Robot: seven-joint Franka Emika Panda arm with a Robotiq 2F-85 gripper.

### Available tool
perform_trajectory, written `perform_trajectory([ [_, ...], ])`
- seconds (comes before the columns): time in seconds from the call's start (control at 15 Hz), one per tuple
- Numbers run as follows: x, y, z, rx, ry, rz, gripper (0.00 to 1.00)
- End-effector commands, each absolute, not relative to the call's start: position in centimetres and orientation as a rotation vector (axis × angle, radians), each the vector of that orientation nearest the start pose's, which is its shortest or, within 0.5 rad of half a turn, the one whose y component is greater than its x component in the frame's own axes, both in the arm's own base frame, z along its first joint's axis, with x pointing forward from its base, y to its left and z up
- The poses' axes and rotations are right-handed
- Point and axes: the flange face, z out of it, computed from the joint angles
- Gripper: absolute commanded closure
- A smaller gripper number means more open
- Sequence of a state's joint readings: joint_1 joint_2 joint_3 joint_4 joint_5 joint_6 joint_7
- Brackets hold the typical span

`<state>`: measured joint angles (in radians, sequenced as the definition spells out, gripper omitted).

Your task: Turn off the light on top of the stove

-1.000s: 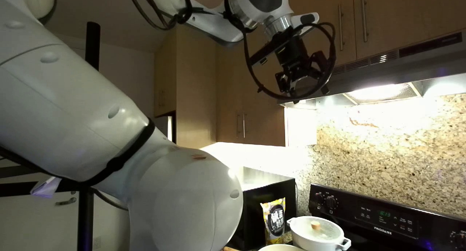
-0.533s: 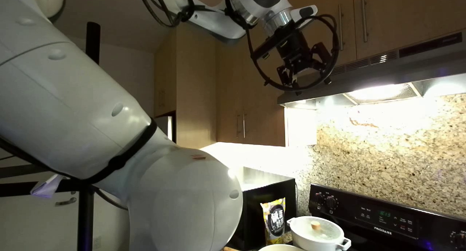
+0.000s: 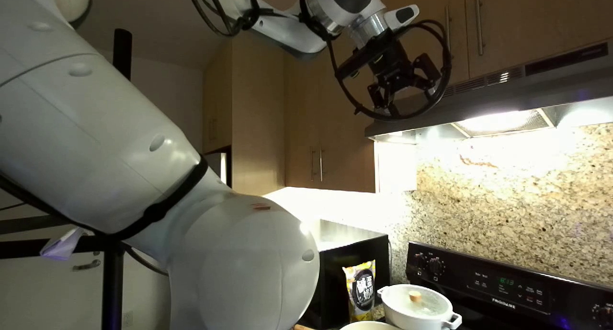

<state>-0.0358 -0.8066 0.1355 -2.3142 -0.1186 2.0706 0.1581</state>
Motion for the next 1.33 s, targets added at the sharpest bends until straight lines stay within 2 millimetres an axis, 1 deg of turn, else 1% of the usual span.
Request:
perform_trajectory([
  [0.0,35.9,4.4,67.9,-3.154,0.084,-1.017,0.0],
  [0.13,36.8,4.1,68.4,-3.12,0.097,-1.066,0.0],
  [0.27,37.6,3.8,69.6,-3.063,0.099,-1.14,0.0],
  [0.53,39.0,2.7,73.3,-2.911,0.097,-1.388,0.0],
  [0.67,40.0,1.9,74.7,-2.856,0.106,-1.478,0.0],
  [0.8,41.6,1.0,74.8,-2.817,0.107,-1.498,0.0],
  [0.93,43.3,0.4,74.4,-2.794,0.116,-1.51,0.0],
  [1.07,45.1,-0.2,74.1,-2.78,0.143,-1.563,0.0],
  [1.13,45.9,-0.2,74.2,-2.754,0.131,-1.609,0.0],
  [1.2,46.4,0.0,74.5,-2.73,0.128,-1.651,0.0],
  [1.27,45.0,0.0,73.9,-2.764,0.135,-1.582,0.0],
])
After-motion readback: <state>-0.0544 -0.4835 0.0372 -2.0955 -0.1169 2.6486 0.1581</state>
